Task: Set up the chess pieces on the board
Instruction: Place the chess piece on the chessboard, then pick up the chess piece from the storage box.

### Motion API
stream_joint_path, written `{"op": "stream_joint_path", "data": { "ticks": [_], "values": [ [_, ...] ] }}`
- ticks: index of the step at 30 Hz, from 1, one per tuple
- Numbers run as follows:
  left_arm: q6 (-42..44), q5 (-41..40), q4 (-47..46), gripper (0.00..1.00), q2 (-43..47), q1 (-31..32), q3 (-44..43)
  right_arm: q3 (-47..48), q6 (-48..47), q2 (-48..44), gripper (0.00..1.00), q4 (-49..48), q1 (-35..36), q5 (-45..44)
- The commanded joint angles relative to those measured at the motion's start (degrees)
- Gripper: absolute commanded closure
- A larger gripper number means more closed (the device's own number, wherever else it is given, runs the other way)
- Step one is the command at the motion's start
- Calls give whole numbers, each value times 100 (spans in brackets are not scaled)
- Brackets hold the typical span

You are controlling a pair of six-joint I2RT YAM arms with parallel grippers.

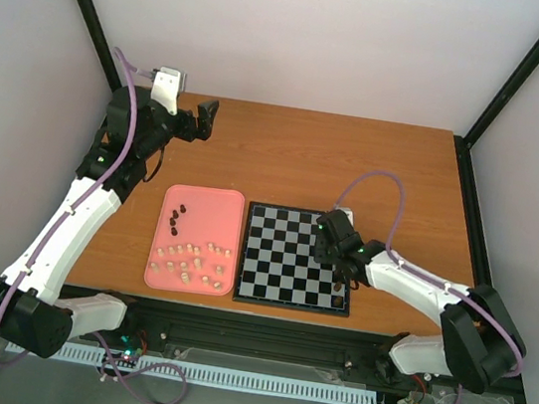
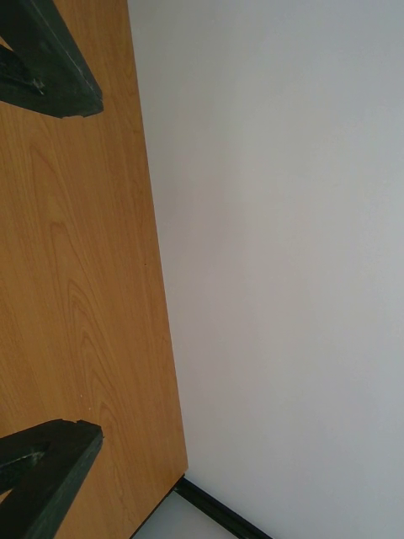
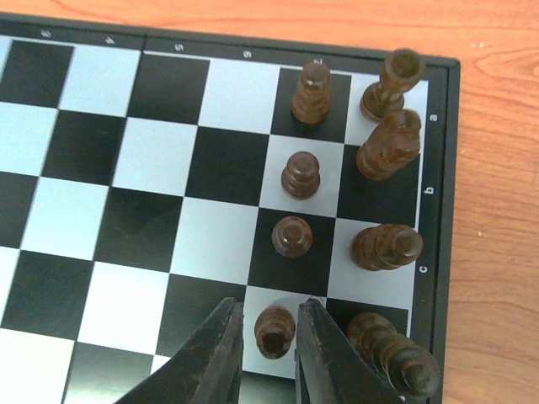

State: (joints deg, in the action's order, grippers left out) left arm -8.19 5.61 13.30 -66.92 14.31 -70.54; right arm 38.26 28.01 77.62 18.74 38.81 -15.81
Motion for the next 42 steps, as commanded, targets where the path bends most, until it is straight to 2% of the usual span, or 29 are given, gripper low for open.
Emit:
{"op": "stream_joint_path", "data": {
  "ticks": [1, 5, 9, 12, 16, 19, 24, 29, 33, 42],
  "values": [
    [10, 43, -104, 0, 28, 20, -109, 91, -119, -340, 80, 128, -28, 44],
    [5, 60, -73, 0, 76, 20, -117, 265, -166, -528, 73, 269, 178, -15],
    [-44, 103, -80, 0, 125, 20, -117, 580, -282, -585, 73, 244, 451, 45],
    [-84, 175, -86, 0, 150, 20, -118, 1058, -462, -267, 73, 94, 773, 185],
    [-113, 247, -109, 0, 219, 20, -91, 1929, -960, 616, 72, -474, 1206, 673],
    [-99, 252, -115, 0, 312, 20, -46, 2768, -1326, 1604, 72, -772, 1409, 1253],
    [-52, 148, -77, 0, 484, 20, -13, 4465, -1829, 3252, 73, -861, 1595, 2035],
    [-32, 98, -68, 0, 676, 20, 70, 5558, -2188, 4378, 73, -908, 1639, 2500],
    [-42, 99, -99, 0, 745, 20, 123, 6095, -2427, 4976, 73, -934, 1647, 2944],
    [-52, 107, -125, 0, 680, 20, 135, 6994, -2570, 5879, 73, -905, 1656, 3258]
  ]
}}
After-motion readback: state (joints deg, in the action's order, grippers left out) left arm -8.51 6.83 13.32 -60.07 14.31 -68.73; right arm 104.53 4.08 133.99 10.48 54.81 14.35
